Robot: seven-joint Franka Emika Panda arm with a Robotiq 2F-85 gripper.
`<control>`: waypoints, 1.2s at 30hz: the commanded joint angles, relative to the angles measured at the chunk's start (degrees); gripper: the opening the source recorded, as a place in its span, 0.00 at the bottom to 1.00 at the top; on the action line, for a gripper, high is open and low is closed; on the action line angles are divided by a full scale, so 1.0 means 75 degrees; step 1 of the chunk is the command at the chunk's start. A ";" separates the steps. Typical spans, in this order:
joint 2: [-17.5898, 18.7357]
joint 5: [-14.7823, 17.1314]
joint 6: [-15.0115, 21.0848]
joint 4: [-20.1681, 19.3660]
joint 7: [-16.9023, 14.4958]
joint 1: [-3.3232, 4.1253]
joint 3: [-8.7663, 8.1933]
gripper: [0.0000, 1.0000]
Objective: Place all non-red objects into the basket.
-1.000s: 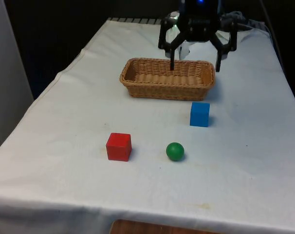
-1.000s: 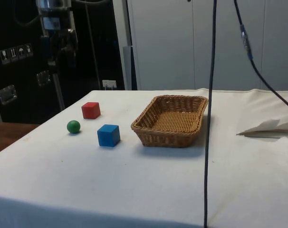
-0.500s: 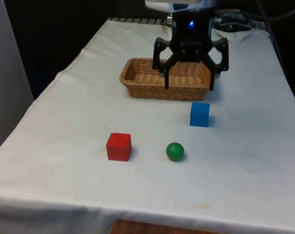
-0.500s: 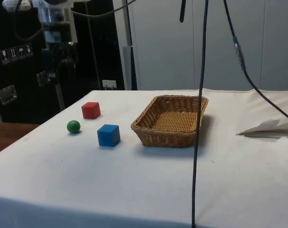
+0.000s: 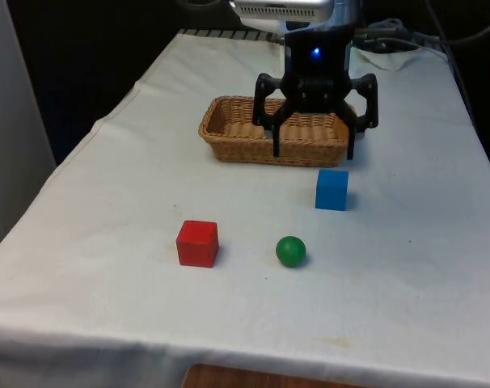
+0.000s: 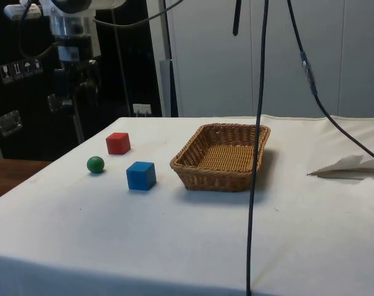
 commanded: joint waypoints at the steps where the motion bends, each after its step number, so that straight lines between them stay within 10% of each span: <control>1: 0.0015 0.0023 0.0038 0.0000 -0.0015 -0.0015 0.0008 1.00; 36: 0.0061 0.0008 0.0107 -0.0031 -0.0008 0.0000 0.0000 1.00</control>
